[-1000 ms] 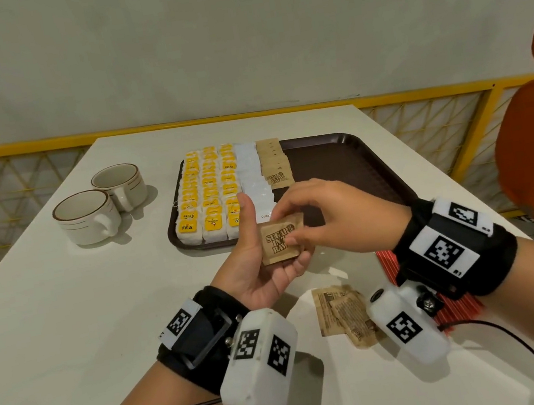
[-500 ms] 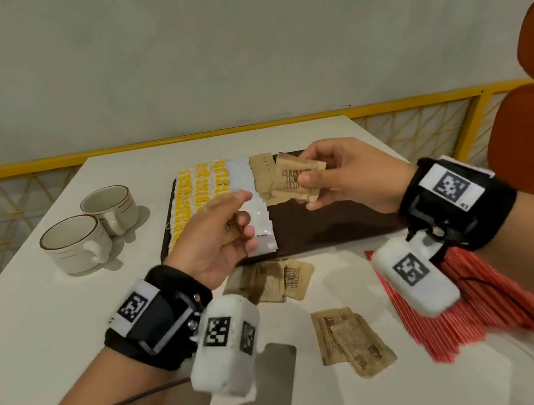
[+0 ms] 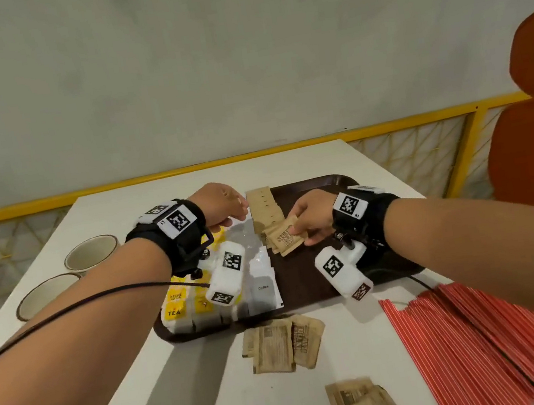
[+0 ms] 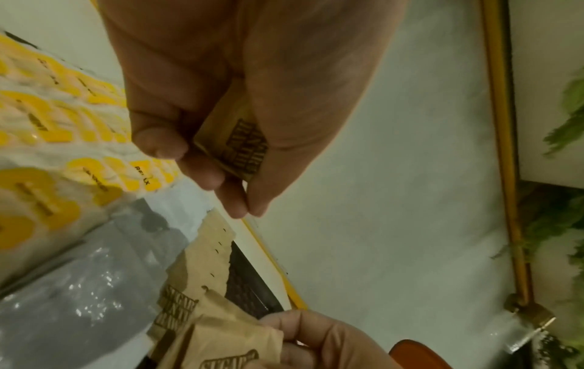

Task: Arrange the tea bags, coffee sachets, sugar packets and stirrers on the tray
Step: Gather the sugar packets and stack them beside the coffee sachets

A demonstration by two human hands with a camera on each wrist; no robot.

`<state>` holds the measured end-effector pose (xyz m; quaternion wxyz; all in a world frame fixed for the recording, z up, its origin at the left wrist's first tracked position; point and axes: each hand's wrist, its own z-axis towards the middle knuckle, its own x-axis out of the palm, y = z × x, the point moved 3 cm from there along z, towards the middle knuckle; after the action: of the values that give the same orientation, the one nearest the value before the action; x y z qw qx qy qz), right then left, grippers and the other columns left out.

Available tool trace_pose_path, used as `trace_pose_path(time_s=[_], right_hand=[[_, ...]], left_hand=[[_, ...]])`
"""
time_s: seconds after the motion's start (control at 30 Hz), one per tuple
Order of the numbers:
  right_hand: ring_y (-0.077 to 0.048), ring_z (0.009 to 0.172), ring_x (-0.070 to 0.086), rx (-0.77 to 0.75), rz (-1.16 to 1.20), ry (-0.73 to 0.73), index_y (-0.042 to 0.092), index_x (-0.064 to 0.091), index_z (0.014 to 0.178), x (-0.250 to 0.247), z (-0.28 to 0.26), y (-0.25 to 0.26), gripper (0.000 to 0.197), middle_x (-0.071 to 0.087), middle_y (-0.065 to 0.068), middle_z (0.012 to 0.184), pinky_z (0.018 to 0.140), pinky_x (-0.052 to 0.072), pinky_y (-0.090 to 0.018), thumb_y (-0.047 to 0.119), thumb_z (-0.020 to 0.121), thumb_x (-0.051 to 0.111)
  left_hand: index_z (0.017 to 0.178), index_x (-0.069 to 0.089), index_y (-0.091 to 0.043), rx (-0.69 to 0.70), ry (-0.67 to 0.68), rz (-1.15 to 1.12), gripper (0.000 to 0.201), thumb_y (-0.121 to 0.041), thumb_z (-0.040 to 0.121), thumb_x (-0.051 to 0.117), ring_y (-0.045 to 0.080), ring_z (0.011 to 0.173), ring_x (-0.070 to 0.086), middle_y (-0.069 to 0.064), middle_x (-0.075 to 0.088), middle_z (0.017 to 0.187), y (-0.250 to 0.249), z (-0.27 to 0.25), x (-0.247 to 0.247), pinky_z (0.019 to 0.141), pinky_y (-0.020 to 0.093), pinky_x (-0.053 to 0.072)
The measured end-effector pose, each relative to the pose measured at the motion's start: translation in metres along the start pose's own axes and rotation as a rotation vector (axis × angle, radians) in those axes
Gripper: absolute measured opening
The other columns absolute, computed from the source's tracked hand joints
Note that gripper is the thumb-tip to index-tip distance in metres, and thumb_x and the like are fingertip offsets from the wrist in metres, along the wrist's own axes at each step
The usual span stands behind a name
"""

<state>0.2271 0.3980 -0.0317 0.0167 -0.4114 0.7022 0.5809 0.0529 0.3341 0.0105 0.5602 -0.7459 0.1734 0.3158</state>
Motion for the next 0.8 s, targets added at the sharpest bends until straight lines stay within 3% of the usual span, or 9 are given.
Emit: trace_pose_path(time_s=[0.07,0.17,0.33,0.43,0.57,0.8], right_hand=[[-0.023,0.082,0.067,0.013,0.019,-0.010,0.009,0.057,0.084,0.003,0.007,-0.001,0.015,0.067,-0.014,0.095,0.067,0.059,-0.031,-0.003,0.085,0.066],[-0.020,0.071,0.066,0.013,0.016,0.002,0.008,0.055,0.079,0.007,0.015,-0.001,0.017,0.066,-0.011,0.083,0.064,0.058,-0.030,-0.004,0.085,0.065],[-0.012,0.053,0.056,-0.009,-0.024,-0.028,0.011,0.051,0.077,0.010,0.020,-0.004,0.023,0.060,-0.010,0.068,0.044,0.050,-0.020,-0.004,0.083,0.068],[-0.010,0.048,0.057,-0.006,-0.016,-0.019,0.011,0.049,0.083,0.011,0.020,-0.008,0.026,0.061,-0.009,0.066,0.045,0.050,-0.020,-0.004,0.081,0.070],[-0.015,0.054,0.059,0.013,0.038,0.007,0.011,0.045,0.088,0.010,0.019,-0.010,0.031,0.061,-0.011,0.070,0.049,0.054,-0.023,-0.006,0.081,0.070],[-0.020,0.059,0.062,0.021,0.076,0.013,0.010,0.047,0.085,0.010,0.018,-0.009,0.027,0.061,-0.013,0.072,0.062,0.057,-0.030,-0.007,0.081,0.068]], left_hand=[[0.092,0.065,-0.013,0.008,0.009,0.100,0.009,-0.008,0.084,0.068,0.012,0.055,0.050,0.000,0.058,0.072,-0.005,0.007,0.002,0.044,0.018,0.036],[0.093,0.063,-0.012,0.039,0.029,0.199,0.010,-0.009,0.085,0.069,0.009,0.056,0.050,-0.003,0.055,0.071,-0.012,0.016,0.008,0.034,0.011,0.034],[0.095,0.064,-0.013,0.060,0.049,0.241,0.011,-0.010,0.086,0.068,0.009,0.058,0.050,-0.004,0.054,0.073,-0.017,0.026,0.018,0.032,0.009,0.033],[0.095,0.064,-0.015,0.059,0.049,0.244,0.010,-0.012,0.086,0.068,0.008,0.059,0.052,-0.004,0.056,0.077,-0.015,0.031,0.021,0.038,0.012,0.036],[0.095,0.064,-0.015,0.032,0.054,0.197,0.011,-0.011,0.086,0.068,0.010,0.060,0.051,0.002,0.060,0.095,-0.011,0.032,0.023,0.048,0.019,0.036],[0.106,0.065,-0.010,0.000,0.056,0.074,0.018,-0.008,0.088,0.063,0.011,0.056,0.049,0.007,0.063,0.095,-0.007,0.025,0.022,0.047,0.018,0.038]])
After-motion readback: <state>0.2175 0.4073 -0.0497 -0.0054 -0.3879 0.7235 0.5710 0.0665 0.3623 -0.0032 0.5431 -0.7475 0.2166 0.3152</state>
